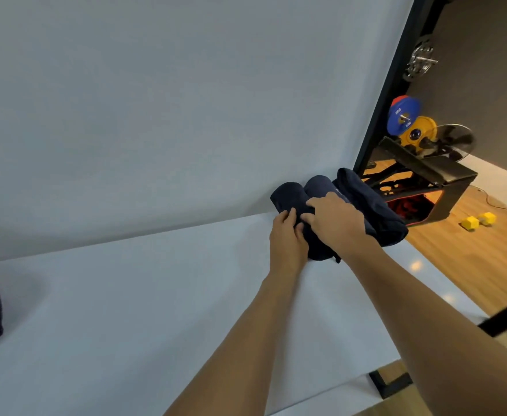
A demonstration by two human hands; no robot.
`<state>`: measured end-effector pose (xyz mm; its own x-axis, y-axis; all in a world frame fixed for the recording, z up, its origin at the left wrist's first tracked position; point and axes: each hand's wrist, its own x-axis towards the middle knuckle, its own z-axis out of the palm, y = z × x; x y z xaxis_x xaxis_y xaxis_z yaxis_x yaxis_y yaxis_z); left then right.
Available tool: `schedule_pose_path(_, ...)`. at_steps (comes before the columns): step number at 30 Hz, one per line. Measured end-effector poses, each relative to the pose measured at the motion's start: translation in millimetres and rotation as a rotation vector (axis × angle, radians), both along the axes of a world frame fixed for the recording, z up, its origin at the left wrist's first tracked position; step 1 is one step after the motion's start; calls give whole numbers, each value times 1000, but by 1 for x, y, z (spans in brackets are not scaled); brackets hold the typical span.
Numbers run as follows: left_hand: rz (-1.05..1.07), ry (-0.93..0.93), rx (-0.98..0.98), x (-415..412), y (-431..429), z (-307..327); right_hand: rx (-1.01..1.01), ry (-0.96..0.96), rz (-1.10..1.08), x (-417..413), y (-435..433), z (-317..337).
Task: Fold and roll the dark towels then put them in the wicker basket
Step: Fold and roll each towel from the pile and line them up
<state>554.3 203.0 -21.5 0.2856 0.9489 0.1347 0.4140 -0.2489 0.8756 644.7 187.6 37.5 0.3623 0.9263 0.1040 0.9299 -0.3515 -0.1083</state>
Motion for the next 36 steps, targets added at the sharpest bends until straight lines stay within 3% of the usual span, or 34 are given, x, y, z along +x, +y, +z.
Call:
schedule_pose_path(5,-114,117,-32,-14,-3,13,2,-47,-60,-7,0,1)
schedule_pose_path(8,-153,87,25,-44,-14,35,175,-148,-40,-28,-7,15)
schedule_pose_path(11,-41,96,109,-98,-22,56,342,91,166,-73,-14,25)
schedule_pose_path(16,256,366,117,-227,-45,69,95,428,649,-194,-21,23)
schedule_pose_path(23,663,850,-29,-394,-127,59,-203,458,1009,-351,-57,-8)
schedule_pose_path(26,712,898,-127,-430,-158,52,-245,386,1033,-395,-71,-25)
schedule_pose_path(31,854,833,40,-452,-172,41,-163,409,896,-422,-72,-40)
schedule_pose_path(36,796,925,24,-458,-163,42,-116,414,827,-420,-67,-42)
